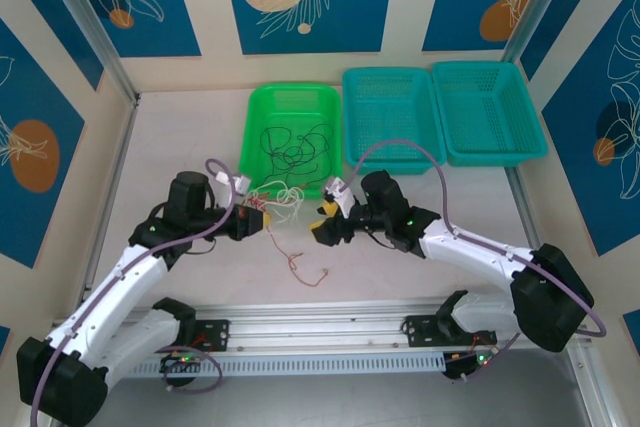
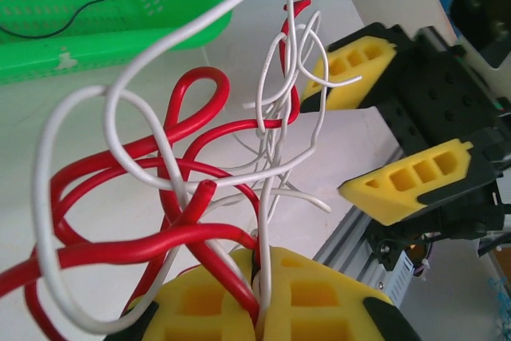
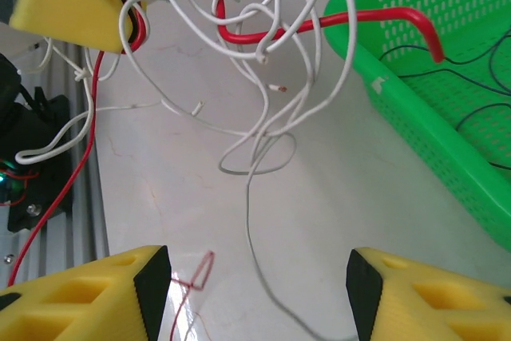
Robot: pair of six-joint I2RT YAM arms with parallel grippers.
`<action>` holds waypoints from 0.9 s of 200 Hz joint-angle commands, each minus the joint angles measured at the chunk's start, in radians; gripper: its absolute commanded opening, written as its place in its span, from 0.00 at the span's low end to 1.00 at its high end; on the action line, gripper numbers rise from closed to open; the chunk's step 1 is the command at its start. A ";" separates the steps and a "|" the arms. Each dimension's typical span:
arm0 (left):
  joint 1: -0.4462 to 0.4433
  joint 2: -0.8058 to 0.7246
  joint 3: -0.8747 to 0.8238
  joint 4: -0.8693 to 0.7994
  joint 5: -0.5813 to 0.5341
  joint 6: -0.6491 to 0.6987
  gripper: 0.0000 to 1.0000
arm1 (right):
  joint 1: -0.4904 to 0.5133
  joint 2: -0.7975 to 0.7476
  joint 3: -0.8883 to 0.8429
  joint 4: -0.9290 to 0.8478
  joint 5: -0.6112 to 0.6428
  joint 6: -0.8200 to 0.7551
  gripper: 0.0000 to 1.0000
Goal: Untangle the cables
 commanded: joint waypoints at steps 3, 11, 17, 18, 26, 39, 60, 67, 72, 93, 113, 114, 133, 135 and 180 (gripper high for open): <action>-0.016 0.012 0.043 0.038 0.045 0.030 0.00 | 0.006 0.047 -0.017 0.095 -0.051 0.017 0.62; -0.019 0.016 0.045 0.040 0.046 0.030 0.00 | 0.005 0.067 -0.020 0.122 -0.078 0.003 0.62; -0.021 0.019 0.044 0.045 0.046 0.030 0.00 | 0.006 0.083 -0.022 0.147 -0.102 -0.011 0.62; -0.021 0.020 0.044 0.044 0.045 0.030 0.00 | 0.005 0.086 -0.022 0.151 -0.106 -0.013 0.62; -0.024 0.025 0.044 0.046 0.048 0.031 0.00 | 0.007 0.118 -0.019 0.172 -0.128 -0.022 0.62; -0.026 0.033 0.049 0.042 0.047 0.037 0.00 | 0.007 0.170 0.005 0.181 -0.143 -0.024 0.62; -0.030 0.037 0.054 0.043 0.045 0.041 0.00 | 0.011 0.246 0.049 0.185 -0.126 -0.019 0.53; -0.031 0.038 0.054 0.046 0.044 0.043 0.00 | 0.011 0.263 0.057 0.190 -0.115 -0.012 0.45; -0.032 0.037 0.055 0.045 0.040 0.045 0.00 | 0.011 0.272 0.062 0.195 -0.106 -0.007 0.37; -0.035 0.027 0.057 0.030 0.012 0.053 0.00 | 0.005 0.261 0.036 0.254 -0.075 0.042 0.05; -0.034 0.001 0.058 -0.020 -0.100 0.056 0.00 | -0.019 0.193 -0.039 0.318 0.018 0.114 0.00; -0.035 -0.001 0.058 -0.024 -0.109 0.056 0.00 | -0.021 0.188 -0.043 0.320 0.024 0.119 0.00; -0.034 -0.010 0.069 -0.133 -0.291 0.056 0.00 | -0.070 0.090 -0.121 0.315 0.170 0.207 0.00; -0.034 -0.009 0.070 -0.143 -0.309 0.056 0.00 | -0.075 0.079 -0.127 0.309 0.187 0.215 0.00; -0.033 0.040 0.083 -0.265 -0.545 0.011 0.00 | -0.174 -0.181 -0.138 -0.107 0.589 0.326 0.00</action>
